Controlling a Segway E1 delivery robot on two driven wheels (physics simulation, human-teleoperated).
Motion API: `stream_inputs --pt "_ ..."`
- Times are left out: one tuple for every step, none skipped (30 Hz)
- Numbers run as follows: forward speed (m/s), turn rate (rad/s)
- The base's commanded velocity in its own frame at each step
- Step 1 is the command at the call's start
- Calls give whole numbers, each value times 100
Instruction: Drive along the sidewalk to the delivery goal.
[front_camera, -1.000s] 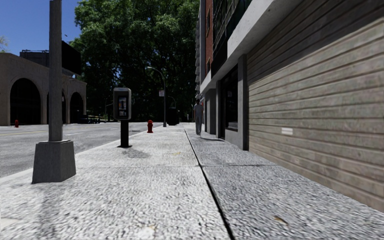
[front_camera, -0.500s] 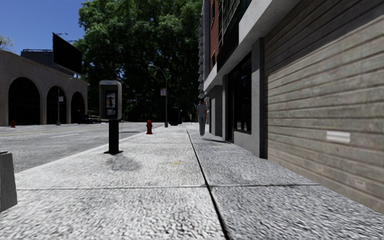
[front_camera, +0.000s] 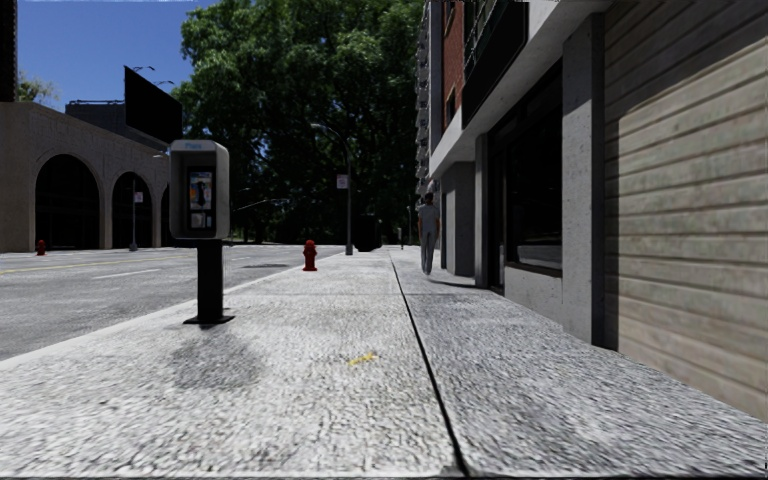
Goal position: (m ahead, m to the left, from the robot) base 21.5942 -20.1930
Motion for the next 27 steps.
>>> stream_inputs --pt "200 26" --pt "200 26" --pt "200 26" --pt "200 26" --pt "200 26" --pt "200 17" --pt "200 0" --pt "200 0" --pt "200 0" --pt "200 0" --pt "200 0" --pt "200 0" --pt "200 0" --pt "200 0" --pt "200 0" --pt "200 0" --pt "200 0" --pt "200 0" --pt "200 0" --pt "200 0" --pt "200 0" --pt "200 0" --pt "200 0" --pt "200 0" --pt "200 0" --pt "200 0" --pt "200 0"
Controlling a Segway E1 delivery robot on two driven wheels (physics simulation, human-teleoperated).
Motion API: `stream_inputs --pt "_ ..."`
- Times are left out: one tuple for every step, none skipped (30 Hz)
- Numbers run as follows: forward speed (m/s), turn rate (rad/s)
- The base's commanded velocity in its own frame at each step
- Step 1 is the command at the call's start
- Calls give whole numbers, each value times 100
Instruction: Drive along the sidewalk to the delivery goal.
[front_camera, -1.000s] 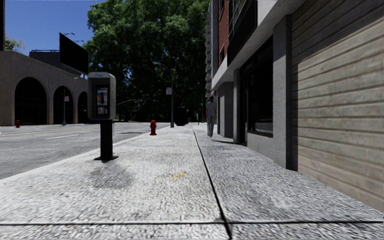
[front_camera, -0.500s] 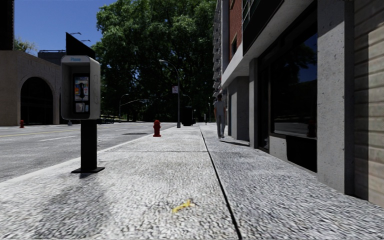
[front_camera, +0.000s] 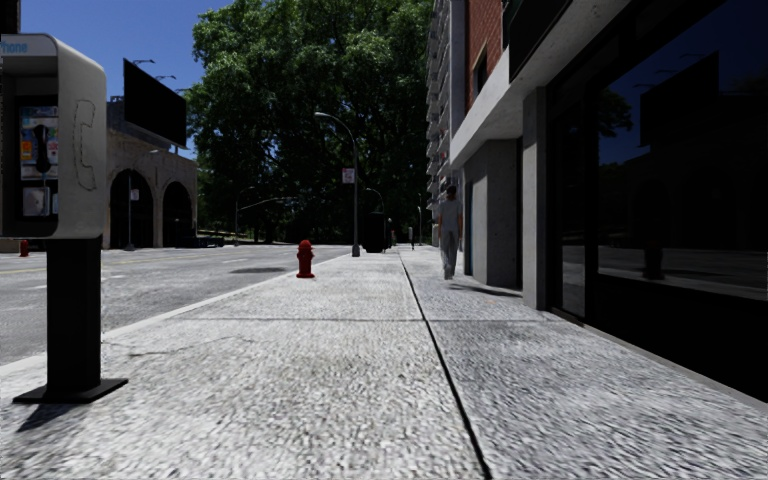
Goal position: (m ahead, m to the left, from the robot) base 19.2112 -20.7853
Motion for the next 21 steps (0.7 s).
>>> stream_inputs --pt "200 0" --pt "200 0" --pt "200 0" --pt "200 0" --pt "200 0" --pt "200 0" --pt "200 0" --pt "200 0" --pt "200 0" --pt "200 0" --pt "200 0" --pt "200 0" --pt "200 0" --pt "200 0" --pt "200 0" --pt "200 0" --pt "200 0" --pt "200 0" --pt "200 0" --pt "200 0" --pt "200 0"
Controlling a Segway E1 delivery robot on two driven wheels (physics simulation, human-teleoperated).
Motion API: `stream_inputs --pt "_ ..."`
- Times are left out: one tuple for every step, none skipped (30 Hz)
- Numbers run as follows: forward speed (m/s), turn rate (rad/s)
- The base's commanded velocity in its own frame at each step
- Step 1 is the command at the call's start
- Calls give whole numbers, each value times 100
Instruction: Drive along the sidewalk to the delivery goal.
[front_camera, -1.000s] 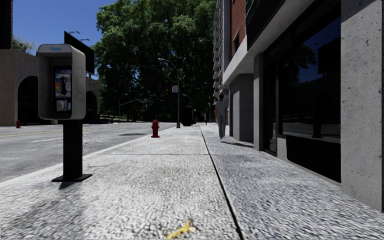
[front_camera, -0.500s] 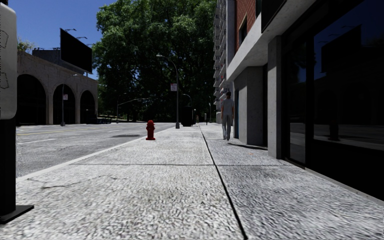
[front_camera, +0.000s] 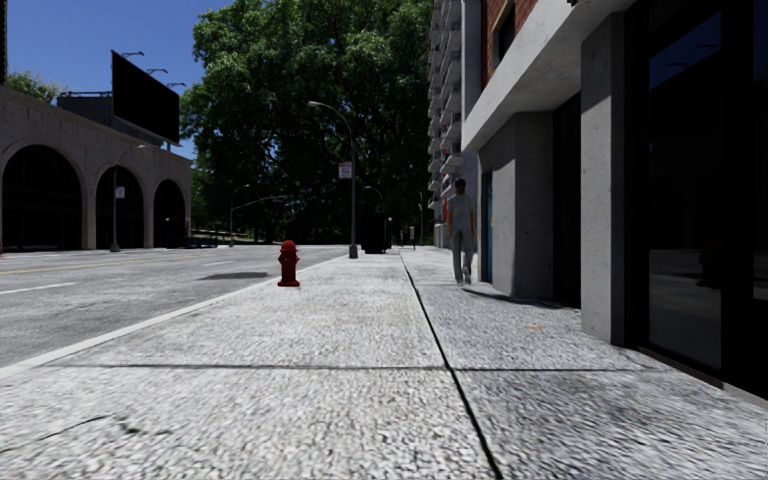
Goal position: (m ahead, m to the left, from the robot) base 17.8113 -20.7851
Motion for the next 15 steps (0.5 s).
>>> stream_inputs --pt "200 0" --pt "200 0" --pt "200 0" --pt "200 0" --pt "200 0" --pt "200 0" --pt "200 0" --pt "200 0" --pt "200 0" --pt "200 0" --pt "200 0" --pt "200 0" --pt "200 0" --pt "200 0" --pt "200 0"
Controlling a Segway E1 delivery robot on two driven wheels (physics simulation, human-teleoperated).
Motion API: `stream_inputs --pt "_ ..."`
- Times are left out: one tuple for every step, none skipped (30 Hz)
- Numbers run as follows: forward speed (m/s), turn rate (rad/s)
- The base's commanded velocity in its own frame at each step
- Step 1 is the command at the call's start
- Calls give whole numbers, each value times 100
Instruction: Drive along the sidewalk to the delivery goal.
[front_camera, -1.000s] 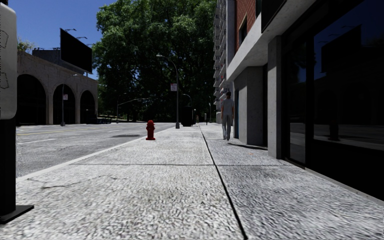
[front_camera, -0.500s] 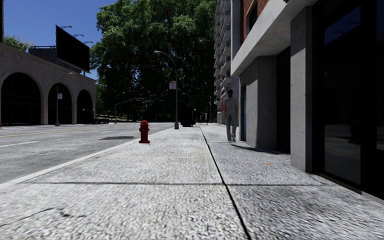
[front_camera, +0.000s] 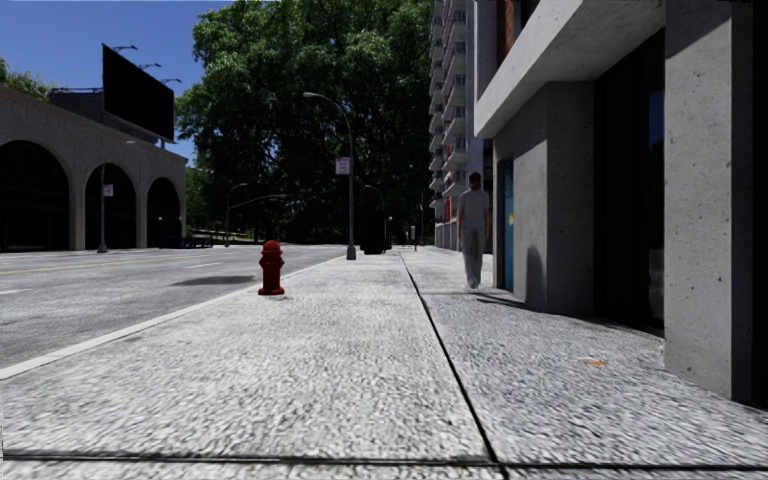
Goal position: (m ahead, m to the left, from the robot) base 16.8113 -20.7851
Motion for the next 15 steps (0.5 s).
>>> stream_inputs --pt "200 0" --pt "200 0" --pt "200 0" --pt "200 0" --pt "200 0" --pt "200 0" --pt "200 0" --pt "200 0" --pt "200 0" --pt "200 0" --pt "200 0" --pt "200 0" --pt "200 0" --pt "200 0" --pt "200 0"
